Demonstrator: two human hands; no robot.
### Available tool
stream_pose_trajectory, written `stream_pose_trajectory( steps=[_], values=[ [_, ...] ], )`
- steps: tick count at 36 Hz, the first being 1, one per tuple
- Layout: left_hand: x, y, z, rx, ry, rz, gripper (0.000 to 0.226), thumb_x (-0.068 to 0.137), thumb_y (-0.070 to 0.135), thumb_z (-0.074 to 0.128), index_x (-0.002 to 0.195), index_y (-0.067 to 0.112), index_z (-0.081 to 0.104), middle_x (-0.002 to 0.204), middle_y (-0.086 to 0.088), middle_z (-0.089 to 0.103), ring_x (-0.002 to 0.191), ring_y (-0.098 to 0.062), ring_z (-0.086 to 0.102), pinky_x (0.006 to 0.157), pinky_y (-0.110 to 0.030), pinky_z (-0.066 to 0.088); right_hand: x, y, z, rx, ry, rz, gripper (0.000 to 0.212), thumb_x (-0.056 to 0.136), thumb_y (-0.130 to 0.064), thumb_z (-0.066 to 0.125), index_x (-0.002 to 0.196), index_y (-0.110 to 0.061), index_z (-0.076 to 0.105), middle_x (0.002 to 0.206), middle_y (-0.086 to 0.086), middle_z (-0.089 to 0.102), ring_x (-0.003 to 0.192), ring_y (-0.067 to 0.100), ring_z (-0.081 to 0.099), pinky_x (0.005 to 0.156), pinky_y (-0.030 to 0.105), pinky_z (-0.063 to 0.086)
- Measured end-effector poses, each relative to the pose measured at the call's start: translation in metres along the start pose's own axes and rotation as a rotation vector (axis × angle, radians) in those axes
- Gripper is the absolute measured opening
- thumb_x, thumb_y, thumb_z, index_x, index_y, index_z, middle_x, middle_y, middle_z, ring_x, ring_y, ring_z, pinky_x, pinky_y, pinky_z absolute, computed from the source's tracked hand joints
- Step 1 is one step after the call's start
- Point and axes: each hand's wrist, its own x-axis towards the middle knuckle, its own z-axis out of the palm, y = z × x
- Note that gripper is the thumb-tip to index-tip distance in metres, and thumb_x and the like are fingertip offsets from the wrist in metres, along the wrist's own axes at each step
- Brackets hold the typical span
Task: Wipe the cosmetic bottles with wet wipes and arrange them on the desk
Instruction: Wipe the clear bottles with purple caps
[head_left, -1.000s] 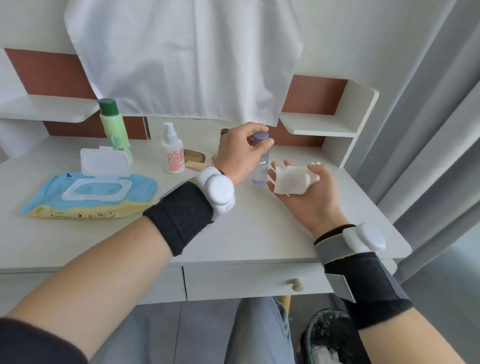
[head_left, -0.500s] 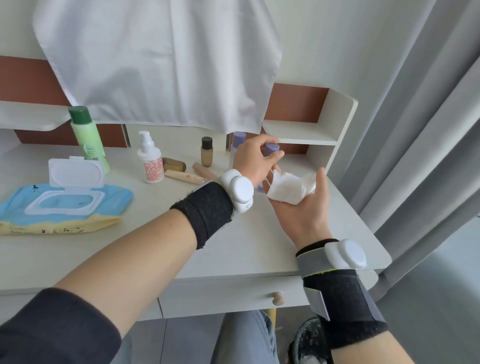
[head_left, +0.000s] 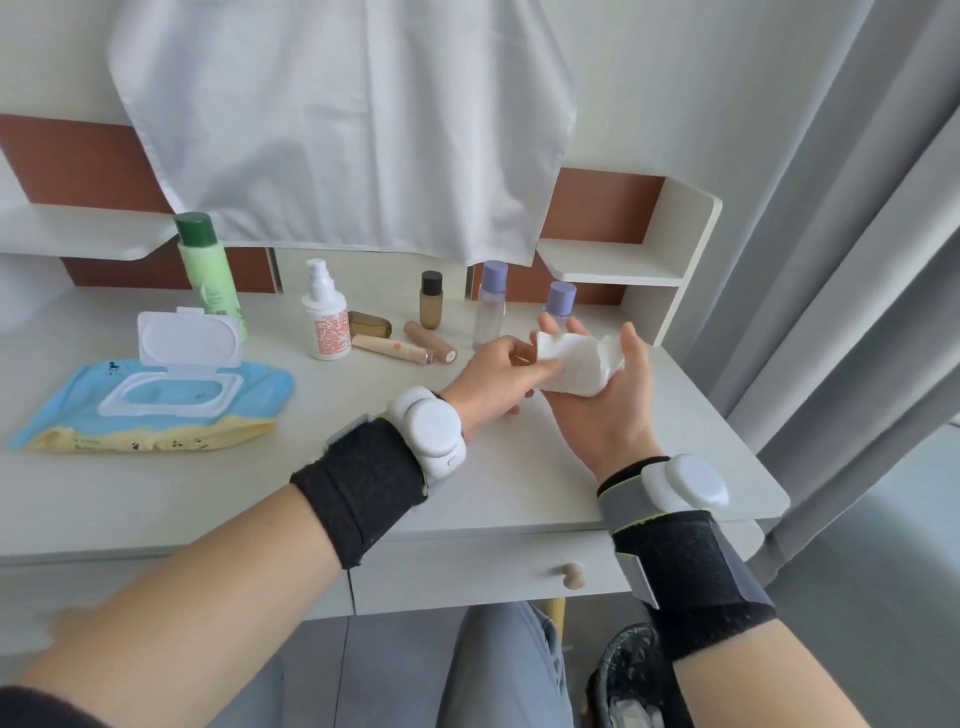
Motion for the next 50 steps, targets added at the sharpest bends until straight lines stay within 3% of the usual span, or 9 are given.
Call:
stream_pose_trajectory(
  steps=[3, 8, 16, 21, 26, 30, 36, 43, 50],
  values=[
    [-0.003, 0.0, -0.008, 0.042, -0.04, 0.019, 0.012, 0.089, 0.031, 0.064, 0.094, 0.02, 0.063, 0.09, 0.001, 0.067, 0.082, -0.014, 0.066, 0.067, -0.027, 0.049, -0.002, 0.002, 0.003, -0.041, 0.023, 0.027, 0.055, 0.096, -0.053, 0.034, 0.131, -0.011, 0.046, 0.117, 0.012, 0.066, 0.101, 0.031, 0.061, 0.087, 0.042, 0.042],
    [-0.003, 0.008, -0.035, -0.051, 0.032, 0.072, 0.007, 0.092, 0.023, 0.061, 0.091, 0.017, 0.065, 0.083, 0.002, 0.066, 0.069, -0.01, 0.063, 0.064, -0.024, 0.049, 0.0, 0.004, 0.003, -0.094, 0.074, 0.035, 0.07, 0.095, -0.056, 0.04, 0.142, -0.004, 0.046, 0.137, 0.02, 0.055, 0.127, 0.038, 0.053, 0.112, 0.05, 0.034],
    [0.007, 0.015, -0.067, -0.006, -0.006, 0.059, 0.011, 0.091, 0.023, 0.061, 0.083, 0.017, 0.066, 0.073, 0.002, 0.062, 0.06, -0.012, 0.056, 0.059, -0.025, 0.04, -0.002, 0.008, 0.011, -0.426, -0.02, 0.091, 0.022, 0.095, -0.031, 0.05, 0.104, -0.013, 0.06, 0.091, 0.008, 0.07, 0.073, 0.022, 0.063, 0.069, 0.034, 0.046],
    [0.016, 0.01, -0.064, 0.078, -0.048, 0.047, 0.039, 0.09, 0.031, 0.065, 0.099, -0.007, 0.063, 0.076, -0.003, 0.058, 0.064, -0.013, 0.053, 0.062, -0.026, 0.042, -0.003, 0.012, 0.012, -0.501, -0.08, 0.115, 0.018, 0.096, -0.018, 0.049, 0.104, -0.014, 0.065, 0.091, 0.008, 0.072, 0.072, 0.02, 0.067, 0.063, 0.031, 0.053],
    [0.02, 0.01, -0.056, 0.119, -0.102, 0.071, 0.031, 0.092, 0.031, 0.063, 0.099, 0.002, 0.066, 0.067, 0.005, 0.053, 0.064, -0.01, 0.049, 0.057, -0.019, 0.041, -0.002, 0.015, 0.013, -0.511, -0.096, 0.128, 0.023, 0.097, -0.012, 0.048, 0.114, -0.009, 0.063, 0.101, 0.009, 0.072, 0.084, 0.02, 0.07, 0.064, 0.03, 0.055],
    [0.03, 0.011, -0.051, 0.066, 0.103, 0.122, 0.018, 0.091, 0.028, 0.063, 0.096, 0.011, 0.068, 0.065, 0.009, 0.055, 0.055, -0.006, 0.049, 0.052, -0.02, 0.037, 0.002, 0.016, 0.01, -0.429, 0.017, 0.143, 0.028, 0.098, -0.01, 0.046, 0.124, -0.005, 0.056, 0.109, 0.017, 0.067, 0.094, 0.03, 0.064, 0.069, 0.035, 0.054],
    [0.051, -0.001, -0.045, 0.273, 0.598, 0.303, 0.022, 0.083, 0.016, 0.062, 0.105, 0.016, 0.058, 0.102, 0.001, 0.058, 0.086, -0.026, 0.058, 0.077, -0.034, 0.047, 0.003, 0.017, 0.008, -0.374, 0.008, 0.149, 0.018, 0.101, -0.009, 0.041, 0.112, -0.008, 0.055, 0.091, 0.012, 0.075, 0.082, 0.023, 0.072, 0.072, 0.037, 0.056],
    [0.082, 0.011, -0.045, 0.434, 0.547, 0.357, 0.051, 0.084, 0.035, 0.068, 0.127, 0.014, 0.051, 0.122, -0.007, 0.057, 0.11, -0.026, 0.053, 0.093, -0.034, 0.04, 0.005, 0.019, 0.007, -0.377, 0.046, 0.14, 0.019, 0.1, -0.006, 0.041, 0.111, -0.007, 0.057, 0.097, 0.013, 0.073, 0.091, 0.027, 0.069, 0.08, 0.042, 0.054],
    [0.095, 0.014, -0.054, 0.411, 0.435, 0.26, 0.022, 0.085, 0.035, 0.07, 0.098, 0.017, 0.07, 0.09, 0.007, 0.067, 0.09, -0.02, 0.063, 0.082, -0.03, 0.048, 0.002, 0.017, 0.011, -0.4, 0.058, 0.138, 0.016, 0.098, -0.005, 0.046, 0.11, -0.009, 0.057, 0.099, 0.013, 0.073, 0.088, 0.025, 0.07, 0.078, 0.043, 0.054]
  ],
)
